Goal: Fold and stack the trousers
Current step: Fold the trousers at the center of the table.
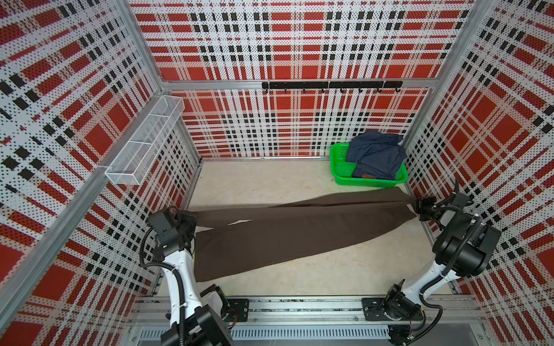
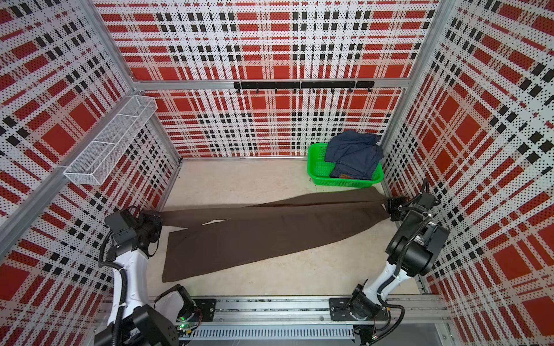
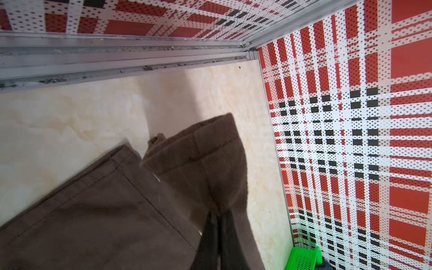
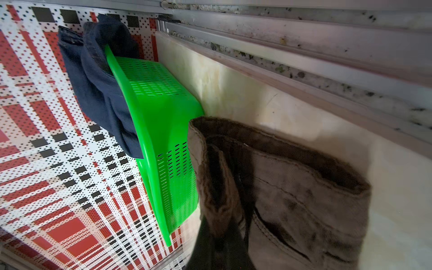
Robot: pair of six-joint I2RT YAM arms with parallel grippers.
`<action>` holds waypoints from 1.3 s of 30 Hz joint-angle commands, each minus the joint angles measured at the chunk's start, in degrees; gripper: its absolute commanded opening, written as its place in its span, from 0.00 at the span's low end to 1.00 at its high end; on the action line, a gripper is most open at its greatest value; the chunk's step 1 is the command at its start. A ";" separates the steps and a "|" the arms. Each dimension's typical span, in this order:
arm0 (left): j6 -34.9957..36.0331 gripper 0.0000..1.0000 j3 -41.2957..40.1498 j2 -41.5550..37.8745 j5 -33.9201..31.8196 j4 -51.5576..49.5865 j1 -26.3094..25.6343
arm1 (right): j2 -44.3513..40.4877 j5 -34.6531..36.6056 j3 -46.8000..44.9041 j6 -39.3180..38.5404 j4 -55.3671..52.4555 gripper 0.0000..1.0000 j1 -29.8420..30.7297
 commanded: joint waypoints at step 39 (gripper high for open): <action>-4.91 0.00 -16.80 -13.22 -9.96 -7.11 2.93 | -0.04 10.71 -5.62 -5.42 -0.81 0.00 -4.58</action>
